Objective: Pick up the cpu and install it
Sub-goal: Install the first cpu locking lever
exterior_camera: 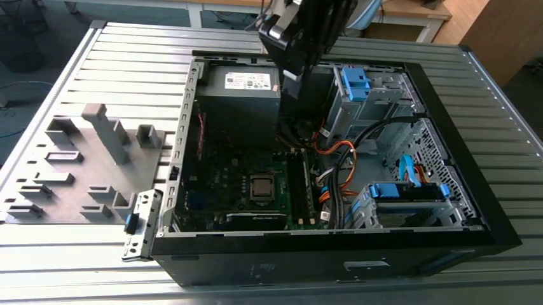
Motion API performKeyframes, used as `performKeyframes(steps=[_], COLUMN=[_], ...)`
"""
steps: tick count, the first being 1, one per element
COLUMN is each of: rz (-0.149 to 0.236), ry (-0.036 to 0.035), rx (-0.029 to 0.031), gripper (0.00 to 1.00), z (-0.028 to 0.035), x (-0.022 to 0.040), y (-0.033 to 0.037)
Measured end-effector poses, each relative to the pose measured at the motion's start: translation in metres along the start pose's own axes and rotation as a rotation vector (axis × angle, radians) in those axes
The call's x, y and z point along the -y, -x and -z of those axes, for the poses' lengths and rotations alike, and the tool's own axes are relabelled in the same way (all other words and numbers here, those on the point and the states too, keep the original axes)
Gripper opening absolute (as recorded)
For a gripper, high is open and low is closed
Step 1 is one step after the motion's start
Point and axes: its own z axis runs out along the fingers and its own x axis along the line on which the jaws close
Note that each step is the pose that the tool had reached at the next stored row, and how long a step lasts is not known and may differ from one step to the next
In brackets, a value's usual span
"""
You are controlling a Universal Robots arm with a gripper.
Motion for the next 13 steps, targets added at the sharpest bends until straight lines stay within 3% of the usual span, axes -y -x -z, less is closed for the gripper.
performKeyframes(steps=[13], rz=[0.0], ry=[-0.0005], rx=[0.0004], gripper=[0.11], z=[-0.0216], x=[0.0005], y=[0.0015])
